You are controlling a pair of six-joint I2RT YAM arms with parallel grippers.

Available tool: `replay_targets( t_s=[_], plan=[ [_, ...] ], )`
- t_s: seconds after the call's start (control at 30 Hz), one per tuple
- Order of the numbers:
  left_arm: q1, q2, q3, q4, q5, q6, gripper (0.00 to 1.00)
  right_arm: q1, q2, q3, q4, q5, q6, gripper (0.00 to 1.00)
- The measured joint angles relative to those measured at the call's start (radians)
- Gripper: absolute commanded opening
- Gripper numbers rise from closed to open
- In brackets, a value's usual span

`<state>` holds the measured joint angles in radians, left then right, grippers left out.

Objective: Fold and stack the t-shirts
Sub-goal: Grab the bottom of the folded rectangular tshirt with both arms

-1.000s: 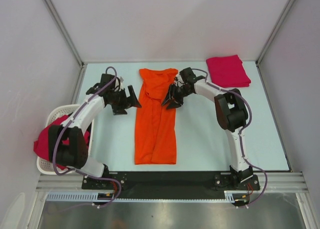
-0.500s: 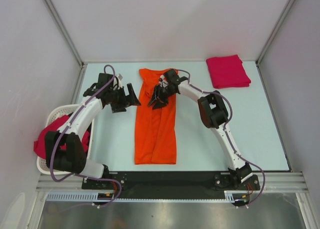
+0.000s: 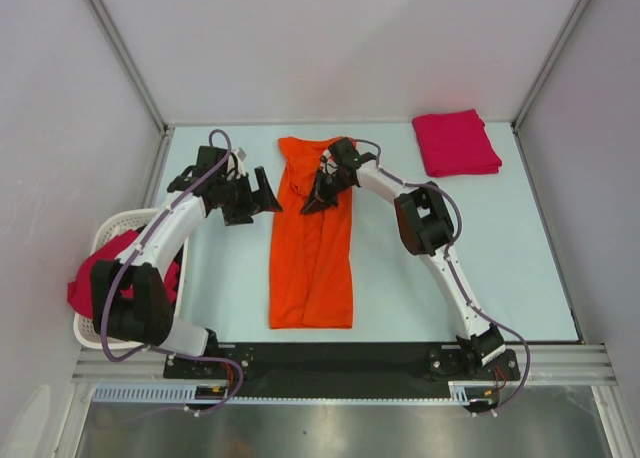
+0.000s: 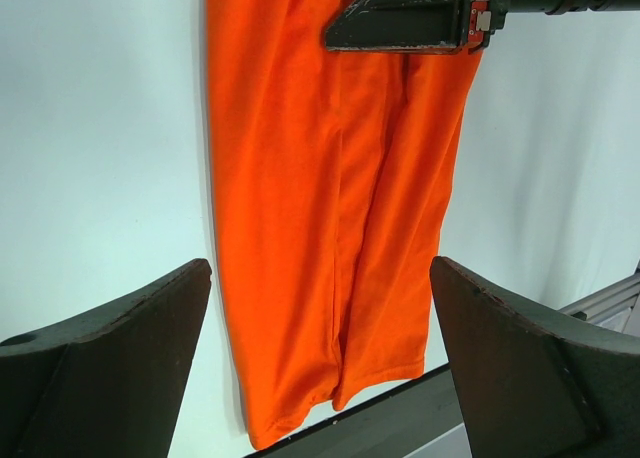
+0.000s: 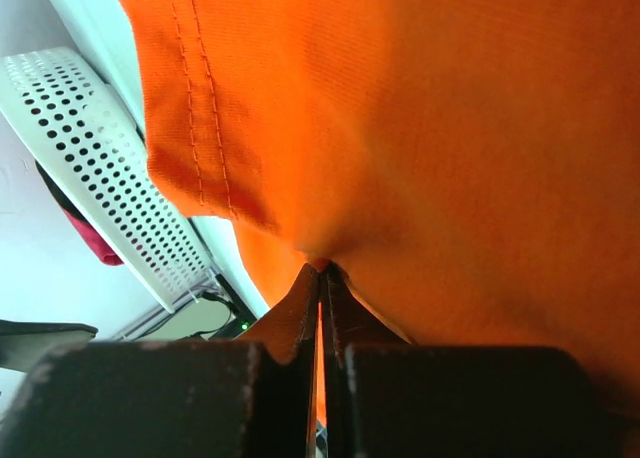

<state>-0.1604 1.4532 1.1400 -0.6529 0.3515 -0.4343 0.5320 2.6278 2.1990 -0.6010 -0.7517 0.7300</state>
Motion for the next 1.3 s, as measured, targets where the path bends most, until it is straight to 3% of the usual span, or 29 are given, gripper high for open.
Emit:
replay_targets(
  t_s=[0.43, 0.63, 0.83, 0.87, 1.07, 1.17, 1.3],
  plan=[
    [-0.001, 0.001, 0.002, 0.000, 0.000, 0.001, 0.97, -0.015, -0.063, -0.029, -0.050, 0.029, -0.037, 0.00],
    [-0.006, 0.001, 0.002, 0.000, 0.000, 0.002, 0.97, -0.040, -0.192, -0.134, -0.067, 0.040, -0.073, 0.00],
    [-0.014, 0.006, 0.002, 0.000, 0.000, 0.002, 0.97, -0.051, -0.218, -0.262, -0.092, 0.050, -0.113, 0.02],
    [-0.015, 0.006, 0.002, 0.000, 0.001, 0.002, 0.97, -0.048, -0.209, -0.268, -0.109, 0.055, -0.123, 0.16],
    [-0.019, 0.016, 0.005, -0.001, 0.001, 0.011, 0.98, -0.029, -0.158, -0.205, -0.197, 0.002, -0.167, 0.74],
    [-0.021, 0.021, 0.013, 0.000, 0.002, 0.018, 0.98, -0.019, -0.179, -0.192, -0.203, 0.011, -0.184, 0.80],
    [-0.026, 0.039, 0.031, 0.015, 0.011, 0.017, 0.95, -0.020, -0.232, -0.193, -0.209, 0.076, -0.190, 0.80]
  ],
)
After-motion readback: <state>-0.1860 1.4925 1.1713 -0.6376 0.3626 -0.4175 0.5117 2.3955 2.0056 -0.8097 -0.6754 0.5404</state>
